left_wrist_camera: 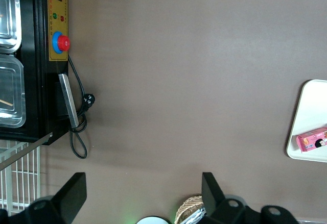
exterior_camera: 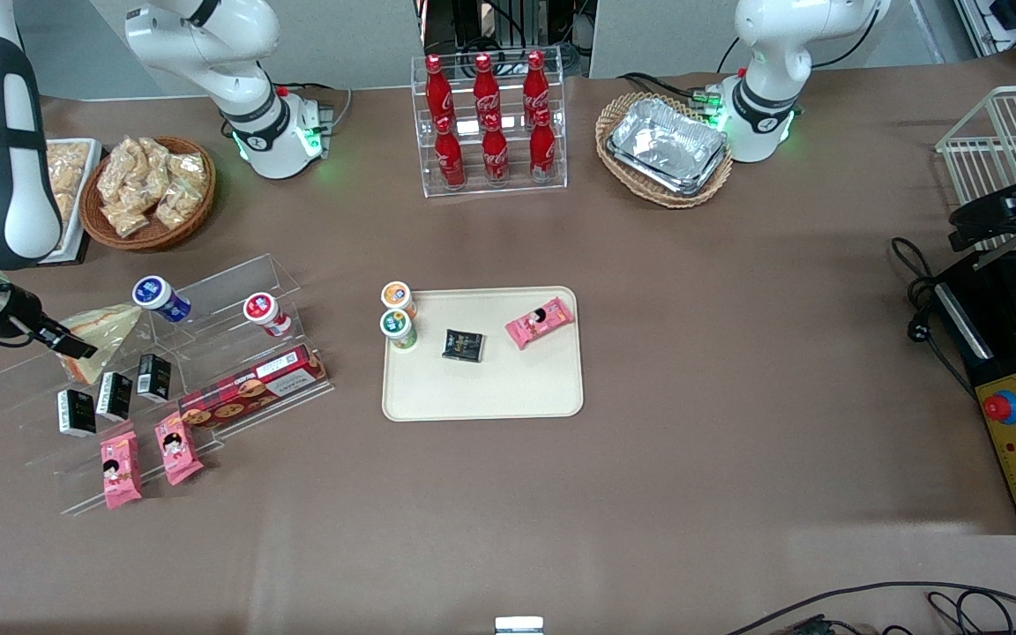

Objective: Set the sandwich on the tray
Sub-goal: 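Lower the right gripper onto the wrapped sandwich in the acrylic rack and close, then lift the wrapped sandwich out of the rack with the right gripper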

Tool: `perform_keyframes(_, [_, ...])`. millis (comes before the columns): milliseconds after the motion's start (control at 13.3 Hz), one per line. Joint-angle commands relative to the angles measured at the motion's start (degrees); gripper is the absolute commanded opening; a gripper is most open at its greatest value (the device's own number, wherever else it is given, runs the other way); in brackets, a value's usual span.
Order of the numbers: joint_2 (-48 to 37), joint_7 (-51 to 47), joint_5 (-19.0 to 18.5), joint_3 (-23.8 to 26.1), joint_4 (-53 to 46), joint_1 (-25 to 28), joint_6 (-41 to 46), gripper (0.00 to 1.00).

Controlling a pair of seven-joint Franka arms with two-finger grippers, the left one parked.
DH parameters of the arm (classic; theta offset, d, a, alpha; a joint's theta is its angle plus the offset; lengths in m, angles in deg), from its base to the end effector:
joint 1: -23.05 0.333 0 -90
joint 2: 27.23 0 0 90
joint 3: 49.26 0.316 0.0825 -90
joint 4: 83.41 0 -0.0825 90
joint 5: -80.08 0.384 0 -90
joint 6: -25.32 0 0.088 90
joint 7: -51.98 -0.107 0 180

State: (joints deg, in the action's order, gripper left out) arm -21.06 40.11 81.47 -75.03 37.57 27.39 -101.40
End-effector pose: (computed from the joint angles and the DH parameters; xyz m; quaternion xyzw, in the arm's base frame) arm 0.5215 -0.2006 0.3704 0.9562 -0.2923 0.0006 0.0137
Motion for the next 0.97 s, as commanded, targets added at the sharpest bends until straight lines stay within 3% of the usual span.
perform_keyframes(0, [1.30, 1.24, 0.98, -0.25, -0.65, 1.46, 2.08, 0.28])
perform_keyframes(150, [0.95, 1.24, 0.98, -0.25, -2.23, 1.46, 6.46, 0.07])
perform_keyframes(225, [0.69, 1.24, 0.90, -0.25, -4.15, 1.46, 9.01, 0.01])
perform_keyframes(600, [0.07, 1.15, 0.37, -2.17, -22.50, 0.67, 29.91, 0.00])
perform_keyframes(900, [-0.54, 0.36, 1.07, -1.83, -30.80, 1.46, 39.59, 0.00])
